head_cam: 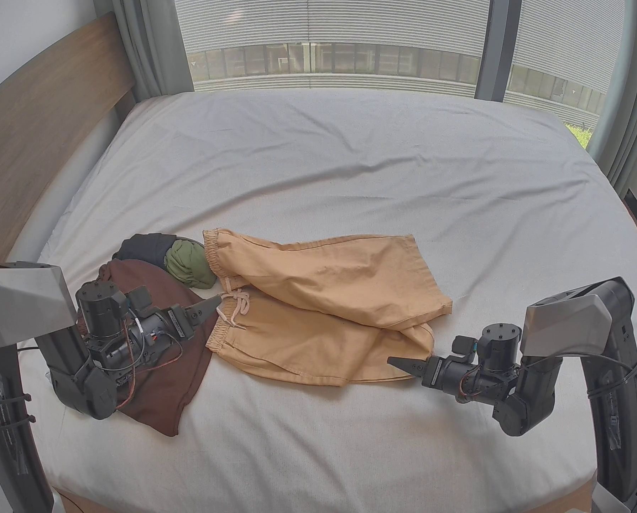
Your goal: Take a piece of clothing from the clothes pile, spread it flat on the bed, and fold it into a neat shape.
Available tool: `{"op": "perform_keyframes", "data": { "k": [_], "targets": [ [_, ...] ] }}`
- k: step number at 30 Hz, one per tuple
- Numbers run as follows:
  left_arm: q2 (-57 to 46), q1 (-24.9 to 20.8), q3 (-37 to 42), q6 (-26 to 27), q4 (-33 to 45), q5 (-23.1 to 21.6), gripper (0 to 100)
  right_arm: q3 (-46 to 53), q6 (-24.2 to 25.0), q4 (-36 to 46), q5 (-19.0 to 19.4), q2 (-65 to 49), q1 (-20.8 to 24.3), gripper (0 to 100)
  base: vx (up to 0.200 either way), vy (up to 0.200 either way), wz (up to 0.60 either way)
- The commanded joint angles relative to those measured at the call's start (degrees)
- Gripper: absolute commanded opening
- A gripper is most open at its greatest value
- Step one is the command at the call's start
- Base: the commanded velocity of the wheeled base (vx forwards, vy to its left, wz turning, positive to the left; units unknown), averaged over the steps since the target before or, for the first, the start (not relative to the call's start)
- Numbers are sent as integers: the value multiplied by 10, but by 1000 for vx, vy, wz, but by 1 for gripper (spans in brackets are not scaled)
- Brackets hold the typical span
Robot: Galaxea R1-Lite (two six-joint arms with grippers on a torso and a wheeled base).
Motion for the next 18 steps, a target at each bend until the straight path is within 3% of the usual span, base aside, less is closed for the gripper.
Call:
{"op": "perform_keyframes", "data": {
  "k": [1,13,18],
  "targets": [
    [1,0,0,0,0,0,100,-5,1,-1,-1,18,1,0,0,0,0],
    [5,0,-1,-1,0,0,100,0,0,0,-2,9,-9,0,0,0,0],
    [7,0,-2,-1,0,0,100,20,-5,16,-1,-24,-44,0,0,0,0]
  ]
}}
